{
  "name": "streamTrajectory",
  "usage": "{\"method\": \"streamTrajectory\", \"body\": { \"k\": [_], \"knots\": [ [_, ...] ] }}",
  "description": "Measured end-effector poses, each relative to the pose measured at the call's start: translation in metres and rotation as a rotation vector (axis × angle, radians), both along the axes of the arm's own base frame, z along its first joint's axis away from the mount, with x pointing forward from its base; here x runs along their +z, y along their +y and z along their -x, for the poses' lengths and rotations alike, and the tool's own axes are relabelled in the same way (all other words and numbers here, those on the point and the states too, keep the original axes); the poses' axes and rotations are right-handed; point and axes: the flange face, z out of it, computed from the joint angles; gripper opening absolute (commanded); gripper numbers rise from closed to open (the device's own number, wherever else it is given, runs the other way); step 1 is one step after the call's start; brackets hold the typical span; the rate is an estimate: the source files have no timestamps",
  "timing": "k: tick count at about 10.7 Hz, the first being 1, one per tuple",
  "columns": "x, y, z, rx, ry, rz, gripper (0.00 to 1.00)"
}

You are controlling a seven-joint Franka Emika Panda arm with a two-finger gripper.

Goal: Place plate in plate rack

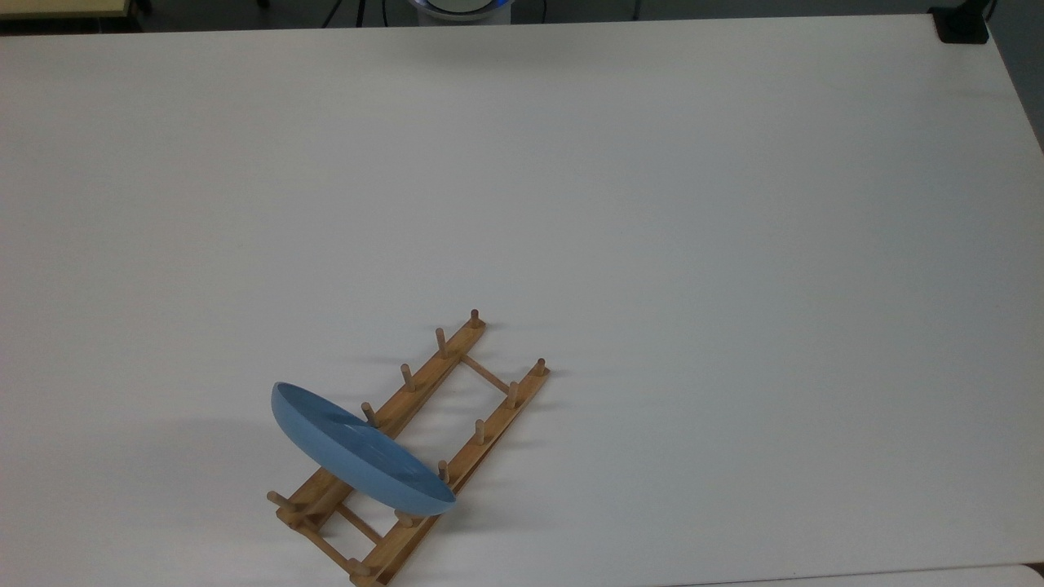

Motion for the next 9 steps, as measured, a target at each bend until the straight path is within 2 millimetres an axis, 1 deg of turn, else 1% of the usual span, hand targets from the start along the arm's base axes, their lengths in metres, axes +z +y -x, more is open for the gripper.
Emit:
{"method": "streamTrajectory", "body": {
  "k": [2, 3, 4, 5, 6, 7, 8, 9],
  "knots": [
    [-0.004, 0.002, -0.020, -0.038, -0.067, 0.015, 1.00],
    [-0.010, 0.012, -0.035, -0.063, -0.094, 0.029, 1.00],
    [-0.021, 0.027, -0.052, -0.071, -0.114, 0.068, 1.00],
    [-0.035, 0.041, -0.068, -0.066, -0.129, 0.101, 1.00],
    [-0.050, 0.050, -0.080, -0.049, -0.127, 0.116, 1.00],
    [-0.061, 0.054, -0.088, -0.040, -0.113, 0.121, 1.00],
    [-0.066, 0.056, -0.090, -0.035, -0.105, 0.122, 1.00],
    [-0.066, 0.058, -0.090, -0.032, -0.102, 0.122, 1.00]
  ]
}}
